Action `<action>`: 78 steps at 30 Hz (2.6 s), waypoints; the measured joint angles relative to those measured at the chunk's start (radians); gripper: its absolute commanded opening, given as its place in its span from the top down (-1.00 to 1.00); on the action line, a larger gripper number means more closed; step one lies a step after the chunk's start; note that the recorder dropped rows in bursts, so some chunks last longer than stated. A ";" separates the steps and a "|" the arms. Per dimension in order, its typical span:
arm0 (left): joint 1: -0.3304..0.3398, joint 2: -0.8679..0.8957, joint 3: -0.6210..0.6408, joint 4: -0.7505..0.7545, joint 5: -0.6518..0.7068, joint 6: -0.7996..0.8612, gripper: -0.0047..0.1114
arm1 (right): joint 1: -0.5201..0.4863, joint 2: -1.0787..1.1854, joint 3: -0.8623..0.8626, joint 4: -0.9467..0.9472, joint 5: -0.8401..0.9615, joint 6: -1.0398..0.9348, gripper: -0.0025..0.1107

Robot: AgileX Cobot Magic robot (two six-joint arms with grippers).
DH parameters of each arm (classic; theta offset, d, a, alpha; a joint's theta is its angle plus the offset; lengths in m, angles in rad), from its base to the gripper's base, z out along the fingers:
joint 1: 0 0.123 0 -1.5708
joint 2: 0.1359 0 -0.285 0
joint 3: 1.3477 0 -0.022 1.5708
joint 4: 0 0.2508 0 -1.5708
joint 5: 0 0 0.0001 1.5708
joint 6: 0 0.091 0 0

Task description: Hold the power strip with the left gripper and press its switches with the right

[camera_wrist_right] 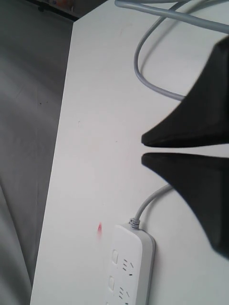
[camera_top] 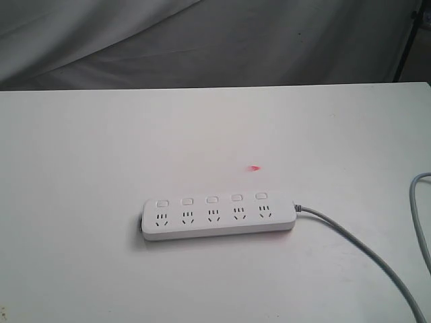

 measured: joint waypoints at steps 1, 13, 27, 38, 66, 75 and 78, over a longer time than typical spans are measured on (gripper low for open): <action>0.000 -0.020 0.025 0.004 -0.005 -0.009 0.91 | 0.000 0.000 0.000 0.000 0.000 0.000 0.89; 0.000 -0.063 0.300 -0.014 -0.089 -0.086 0.91 | 0.000 0.000 0.000 0.000 0.000 0.000 0.89; 0.000 -0.064 0.648 0.054 -0.332 -0.257 0.91 | 0.000 0.000 0.000 0.000 0.000 0.000 0.89; 0.000 -0.064 0.798 0.244 -0.460 -0.483 0.91 | 0.000 0.000 0.000 0.000 0.000 0.000 0.89; 0.000 -0.064 0.927 0.322 -0.423 -0.632 0.91 | 0.000 0.000 0.000 0.000 0.000 0.000 0.89; 0.000 -0.064 0.927 0.322 -0.423 -0.632 0.91 | 0.000 0.000 0.000 0.000 0.000 0.000 0.89; 0.000 -0.064 0.927 0.322 -0.423 -0.632 0.91 | 0.000 0.000 0.000 0.000 0.000 0.000 0.89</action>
